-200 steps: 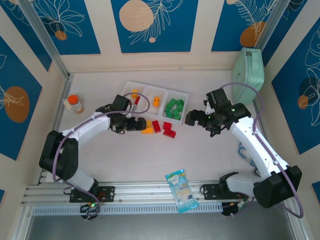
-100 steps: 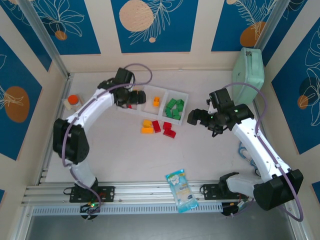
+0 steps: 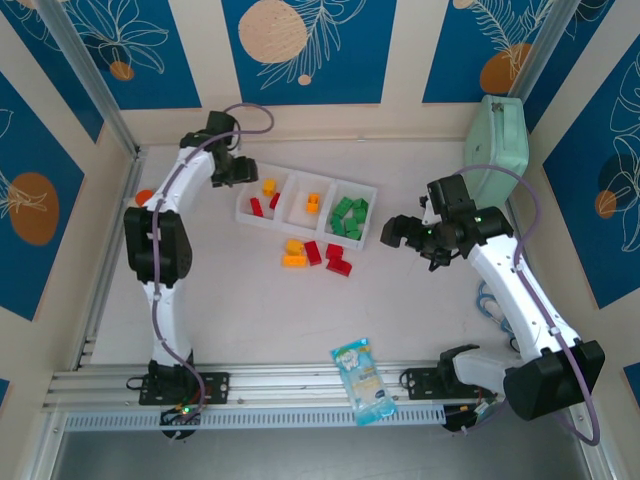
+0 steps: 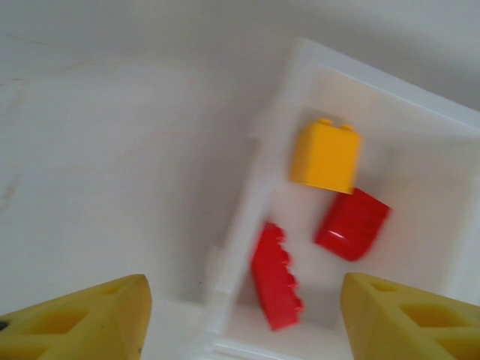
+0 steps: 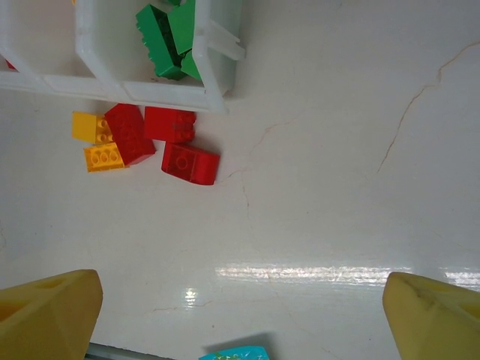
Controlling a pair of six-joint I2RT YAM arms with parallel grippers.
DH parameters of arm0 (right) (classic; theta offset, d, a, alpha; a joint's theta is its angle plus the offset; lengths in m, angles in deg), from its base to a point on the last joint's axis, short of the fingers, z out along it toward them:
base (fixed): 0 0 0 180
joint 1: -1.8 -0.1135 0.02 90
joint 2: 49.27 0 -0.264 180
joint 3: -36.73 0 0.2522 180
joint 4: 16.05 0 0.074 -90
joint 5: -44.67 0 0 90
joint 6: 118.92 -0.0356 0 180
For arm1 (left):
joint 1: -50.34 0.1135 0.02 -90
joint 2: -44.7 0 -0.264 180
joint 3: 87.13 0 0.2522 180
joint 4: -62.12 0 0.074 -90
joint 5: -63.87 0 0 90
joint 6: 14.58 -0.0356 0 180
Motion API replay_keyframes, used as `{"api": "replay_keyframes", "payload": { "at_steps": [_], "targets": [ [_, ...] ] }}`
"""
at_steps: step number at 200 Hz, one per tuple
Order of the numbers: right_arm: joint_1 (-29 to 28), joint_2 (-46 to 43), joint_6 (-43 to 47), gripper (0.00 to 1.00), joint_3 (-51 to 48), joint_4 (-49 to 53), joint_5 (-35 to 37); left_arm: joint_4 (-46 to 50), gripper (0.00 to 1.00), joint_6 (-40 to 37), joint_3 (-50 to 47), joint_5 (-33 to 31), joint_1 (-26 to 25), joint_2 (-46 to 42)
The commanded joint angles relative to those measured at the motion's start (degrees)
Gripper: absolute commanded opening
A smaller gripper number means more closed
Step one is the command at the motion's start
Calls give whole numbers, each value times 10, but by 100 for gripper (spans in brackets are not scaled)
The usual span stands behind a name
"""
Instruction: Sort the legos into containers by color
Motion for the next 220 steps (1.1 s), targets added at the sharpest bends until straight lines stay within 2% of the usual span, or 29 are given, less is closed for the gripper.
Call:
{"api": "replay_keyframes", "payload": {
  "at_steps": [1, 60, 85, 114, 147, 184, 209, 220],
  "targets": [
    [5, 3, 13, 95, -2, -2, -22, 4, 62, 5, 20, 21, 23, 19],
    [17, -4, 22, 93, -8, -2, -28, 28, 46, 27, 62, 54, 35, 91],
    [23, -12, 20, 92, -13, -3, -34, 18, 41, 34, 18, 68, 33, 79],
    [23, -16, 20, 92, -20, -6, -40, -11, 39, 42, -81, 79, 32, 24],
    [25, -23, 19, 91, -29, -11, -43, -71, 38, 69, -225, 101, 25, -75],
    [26, -29, 19, 91, -29, -13, -49, -91, 39, 84, -337, 107, -12, -173],
    [28, -35, 22, 91, -31, -9, -50, -60, 47, 47, -351, 75, -17, -243],
    [29, -37, 24, 91, -32, -8, -51, -39, 56, 8, -332, 67, -17, -273]
  ]
}}
